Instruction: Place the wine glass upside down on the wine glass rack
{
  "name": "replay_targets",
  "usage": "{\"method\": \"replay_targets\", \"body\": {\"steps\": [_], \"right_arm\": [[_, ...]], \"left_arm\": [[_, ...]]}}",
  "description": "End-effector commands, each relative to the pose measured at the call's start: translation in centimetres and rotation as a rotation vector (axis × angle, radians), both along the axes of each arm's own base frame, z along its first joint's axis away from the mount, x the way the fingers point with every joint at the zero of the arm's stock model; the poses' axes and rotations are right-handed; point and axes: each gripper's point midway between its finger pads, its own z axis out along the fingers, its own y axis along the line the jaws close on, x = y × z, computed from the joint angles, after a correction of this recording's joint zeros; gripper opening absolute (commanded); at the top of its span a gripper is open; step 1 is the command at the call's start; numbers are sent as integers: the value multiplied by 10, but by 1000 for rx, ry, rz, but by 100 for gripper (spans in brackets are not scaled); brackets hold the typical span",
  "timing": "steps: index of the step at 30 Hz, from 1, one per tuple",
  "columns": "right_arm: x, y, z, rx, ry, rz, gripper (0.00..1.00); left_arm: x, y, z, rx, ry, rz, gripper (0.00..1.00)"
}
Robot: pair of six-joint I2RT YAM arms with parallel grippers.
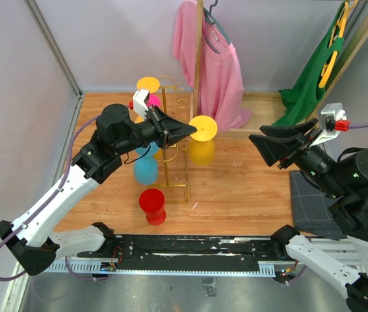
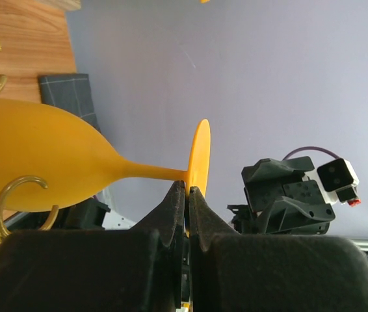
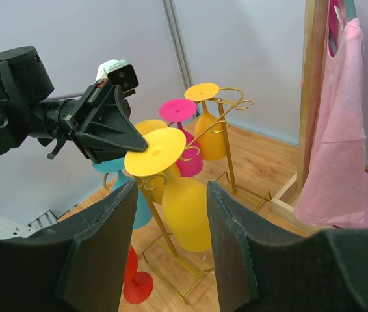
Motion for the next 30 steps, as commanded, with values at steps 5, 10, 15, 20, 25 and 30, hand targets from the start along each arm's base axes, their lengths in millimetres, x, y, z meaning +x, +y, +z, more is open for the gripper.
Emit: {"method": "replay_targets", "body": {"steps": [5, 10, 15, 20, 25, 30], "right_arm": [[4, -4, -1, 16, 8, -26, 49], [4, -3, -2, 15, 11, -24, 48], [4, -1, -4, 17, 17, -17, 49], [5, -1, -4, 18, 18, -17, 48], [4, -2, -4, 18, 16, -18, 48], [5, -1, -6, 16, 20, -17, 48]], "left_arm": [[3, 9, -6, 26, -7, 65, 0], [4, 17, -11, 40, 2, 103, 0], [5, 22, -16, 50, 14, 132, 0], [5, 21, -22, 56, 26, 129, 0], [5, 21, -30, 62, 41, 127, 0], [4, 25, -33, 69, 46, 144, 0]]}}
